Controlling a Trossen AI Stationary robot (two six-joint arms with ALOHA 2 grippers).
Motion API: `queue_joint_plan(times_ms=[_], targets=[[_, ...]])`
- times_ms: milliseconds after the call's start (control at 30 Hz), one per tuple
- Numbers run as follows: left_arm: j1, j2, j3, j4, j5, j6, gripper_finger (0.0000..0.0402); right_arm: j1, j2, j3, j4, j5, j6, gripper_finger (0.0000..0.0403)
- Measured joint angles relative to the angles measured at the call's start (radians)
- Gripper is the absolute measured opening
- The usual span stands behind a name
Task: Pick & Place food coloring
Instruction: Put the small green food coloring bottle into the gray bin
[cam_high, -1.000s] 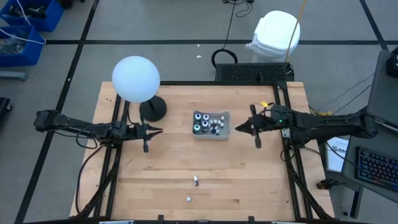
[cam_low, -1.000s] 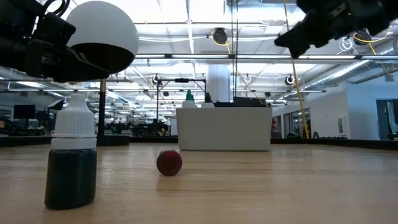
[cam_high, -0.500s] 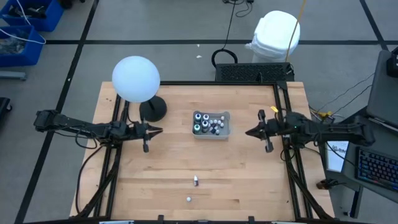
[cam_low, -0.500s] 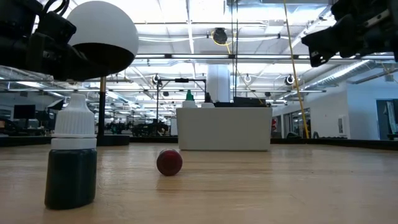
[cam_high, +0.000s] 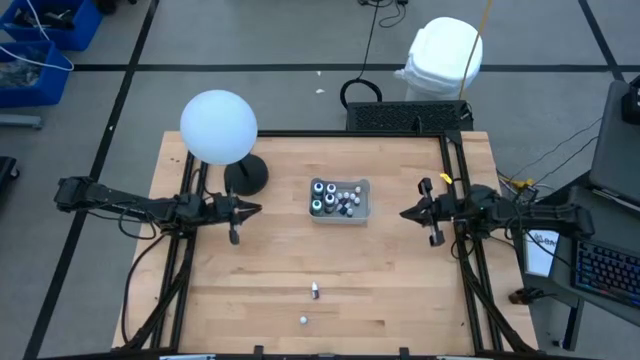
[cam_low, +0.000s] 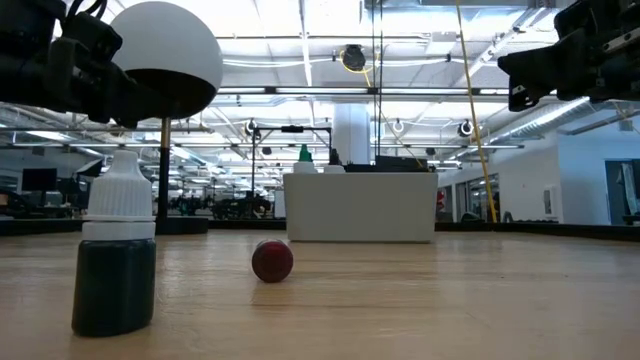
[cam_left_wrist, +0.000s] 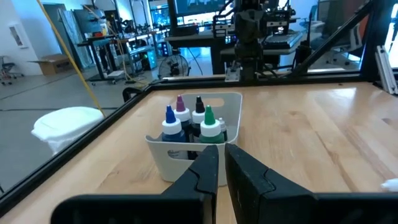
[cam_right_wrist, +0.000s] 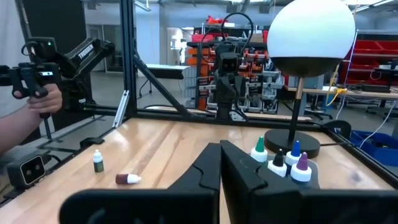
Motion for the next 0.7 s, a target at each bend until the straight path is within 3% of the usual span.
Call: queue_joint_plan(times_ms=[700], targets=[[0.000,0.000,0.000,-0.069,-0.010,-0.040,0.0037,0.000,-0.035,-0.028,-0.030,0.005,-0.023,0.0000]])
